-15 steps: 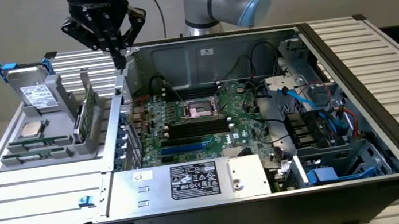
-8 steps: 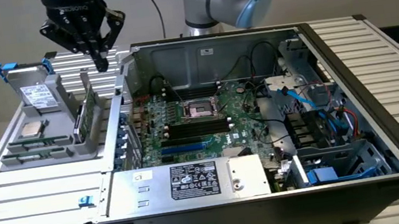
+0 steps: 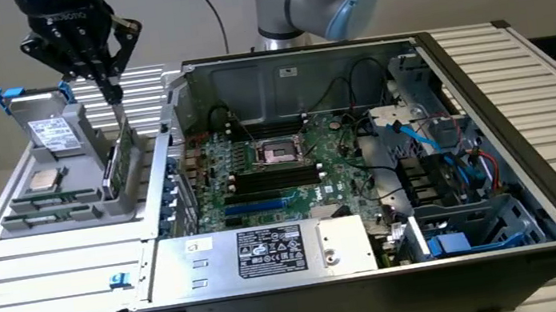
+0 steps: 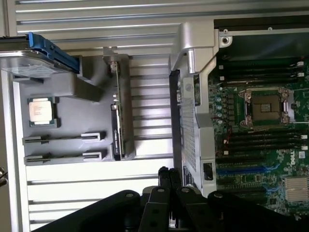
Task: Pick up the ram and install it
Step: 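Reach for the ram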
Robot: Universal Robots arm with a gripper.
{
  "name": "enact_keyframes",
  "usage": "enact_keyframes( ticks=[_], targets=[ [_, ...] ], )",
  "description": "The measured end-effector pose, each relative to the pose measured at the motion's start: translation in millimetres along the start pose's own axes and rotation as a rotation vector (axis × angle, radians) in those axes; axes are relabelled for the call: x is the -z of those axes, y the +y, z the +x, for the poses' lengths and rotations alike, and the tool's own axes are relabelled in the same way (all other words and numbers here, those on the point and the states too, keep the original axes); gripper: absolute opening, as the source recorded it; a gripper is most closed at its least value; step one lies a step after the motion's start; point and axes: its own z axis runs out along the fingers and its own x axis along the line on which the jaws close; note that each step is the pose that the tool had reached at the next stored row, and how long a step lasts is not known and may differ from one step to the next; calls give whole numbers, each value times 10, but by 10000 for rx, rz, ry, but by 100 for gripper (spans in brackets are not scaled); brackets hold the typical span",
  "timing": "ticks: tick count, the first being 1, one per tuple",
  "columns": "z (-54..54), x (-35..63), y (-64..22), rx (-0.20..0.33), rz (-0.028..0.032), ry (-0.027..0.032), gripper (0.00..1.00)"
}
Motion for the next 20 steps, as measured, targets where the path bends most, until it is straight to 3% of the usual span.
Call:
enact_keyframes(
  ticks=[20],
  targets=[
    [904, 15, -64, -1, -1, 0, 11]
  ],
)
